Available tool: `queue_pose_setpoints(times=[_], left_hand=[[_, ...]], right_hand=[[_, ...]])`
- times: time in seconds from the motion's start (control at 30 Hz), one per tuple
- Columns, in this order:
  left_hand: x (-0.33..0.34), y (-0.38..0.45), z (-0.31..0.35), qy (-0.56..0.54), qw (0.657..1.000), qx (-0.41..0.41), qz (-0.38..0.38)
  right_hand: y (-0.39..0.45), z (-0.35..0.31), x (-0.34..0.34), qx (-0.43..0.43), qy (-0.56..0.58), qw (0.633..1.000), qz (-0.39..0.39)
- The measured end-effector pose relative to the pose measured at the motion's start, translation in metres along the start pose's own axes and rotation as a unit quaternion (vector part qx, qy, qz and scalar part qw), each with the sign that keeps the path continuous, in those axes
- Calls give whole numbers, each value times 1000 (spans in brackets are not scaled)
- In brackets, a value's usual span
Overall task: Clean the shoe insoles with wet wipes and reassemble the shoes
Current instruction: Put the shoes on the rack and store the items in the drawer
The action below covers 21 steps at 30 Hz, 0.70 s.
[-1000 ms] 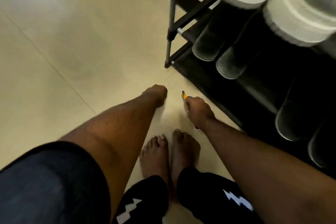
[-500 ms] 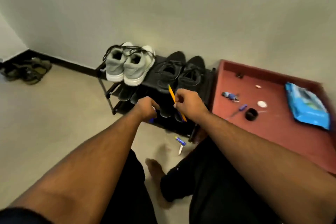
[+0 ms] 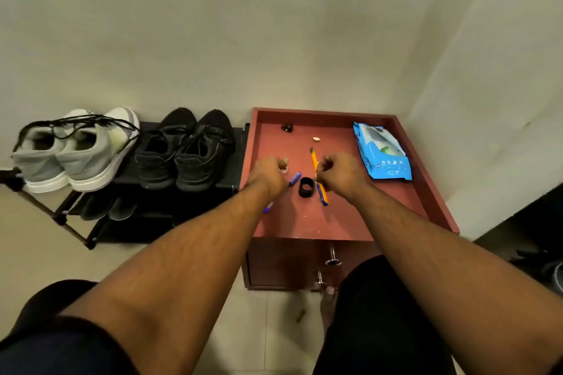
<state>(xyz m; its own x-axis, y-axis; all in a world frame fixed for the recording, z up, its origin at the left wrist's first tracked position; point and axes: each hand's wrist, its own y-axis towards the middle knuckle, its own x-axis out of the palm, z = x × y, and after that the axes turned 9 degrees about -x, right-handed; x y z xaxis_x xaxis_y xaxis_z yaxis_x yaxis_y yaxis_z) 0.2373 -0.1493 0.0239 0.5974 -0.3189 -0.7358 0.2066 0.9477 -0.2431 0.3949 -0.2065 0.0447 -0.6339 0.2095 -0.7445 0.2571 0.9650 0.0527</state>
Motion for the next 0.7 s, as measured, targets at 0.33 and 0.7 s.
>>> queue_pose_setpoints(times=[0.33, 0.7], left_hand=[[29, 44, -20, 182, 982, -41, -14], [-1, -73, -166, -66, 982, -3, 176]], right_hand=[[29, 68, 24, 41, -124, 991, -17], [-81, -35, 127, -79, 91, 993, -14]])
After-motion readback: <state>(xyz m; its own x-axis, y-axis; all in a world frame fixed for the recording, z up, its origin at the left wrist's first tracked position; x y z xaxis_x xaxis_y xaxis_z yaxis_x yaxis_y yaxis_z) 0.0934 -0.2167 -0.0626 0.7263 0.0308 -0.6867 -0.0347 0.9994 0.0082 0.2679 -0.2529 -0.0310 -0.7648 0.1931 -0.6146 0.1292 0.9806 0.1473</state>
